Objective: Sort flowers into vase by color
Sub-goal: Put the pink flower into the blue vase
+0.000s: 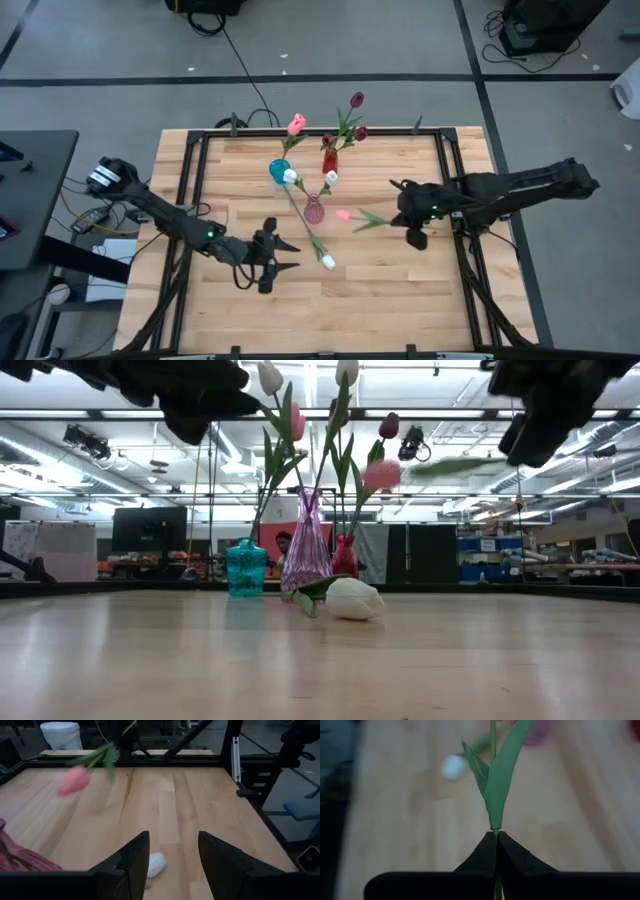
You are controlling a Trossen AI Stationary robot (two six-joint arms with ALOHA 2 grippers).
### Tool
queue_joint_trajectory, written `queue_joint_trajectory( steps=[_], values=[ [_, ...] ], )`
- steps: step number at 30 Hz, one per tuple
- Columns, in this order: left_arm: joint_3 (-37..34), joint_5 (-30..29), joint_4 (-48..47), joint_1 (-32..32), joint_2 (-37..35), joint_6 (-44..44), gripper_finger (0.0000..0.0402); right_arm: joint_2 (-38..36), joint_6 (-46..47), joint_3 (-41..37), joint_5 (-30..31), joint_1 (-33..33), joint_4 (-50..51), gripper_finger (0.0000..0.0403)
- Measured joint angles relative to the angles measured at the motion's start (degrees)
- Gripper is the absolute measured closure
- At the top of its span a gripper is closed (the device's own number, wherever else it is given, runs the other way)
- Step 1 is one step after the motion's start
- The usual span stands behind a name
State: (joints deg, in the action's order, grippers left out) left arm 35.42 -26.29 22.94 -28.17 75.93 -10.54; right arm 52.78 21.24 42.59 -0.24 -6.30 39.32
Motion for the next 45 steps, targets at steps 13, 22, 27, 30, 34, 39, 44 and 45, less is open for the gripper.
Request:
queue_joint_trajectory(
  steps=[13,22,27,30,34,39,44,45],
  values=[
    [0.15,-0.90,8.22,3.38,2.87,4.31,0.0227,1.73,-11.67,0.00,-0.75,-3.44,-29.00,0.0388],
    [0.11,-1.27,11.25,4.16,2.87,7.55,0.0227,13.87,-20.22,0.07,2.24,-2.96,-52.83,0.0387],
    [0.09,-1.51,14.00,6.19,2.87,7.48,0.0227,21.39,-22.50,0.07,2.29,-1.80,-66.99,0.0387],
    [0.09,-1.51,14.91,7.20,2.99,7.35,0.0227,24.10,-23.97,0.07,2.18,-0.95,-73.68,0.0387],
    [0.11,-0.43,18.28,8.26,4.33,6.91,0.0227,26.95,-24.95,0.09,2.18,-0.25,-79.77,0.0387],
    [0.57,0.83,26.62,9.34,8.02,7.71,0.0227,31.54,-25.05,0.09,1.09,-0.29,-87.90,0.0387],
    [4.97,1.03,24.28,10.12,10.68,11.63,0.0227,34.40,-24.00,0.09,-0.18,-0.47,-92.95,0.0387],
    [6.01,1.05,22.93,10.24,10.77,12.17,0.0227,34.44,-23.85,0.09,-0.62,-0.47,-92.95,0.0387]
  ],
)
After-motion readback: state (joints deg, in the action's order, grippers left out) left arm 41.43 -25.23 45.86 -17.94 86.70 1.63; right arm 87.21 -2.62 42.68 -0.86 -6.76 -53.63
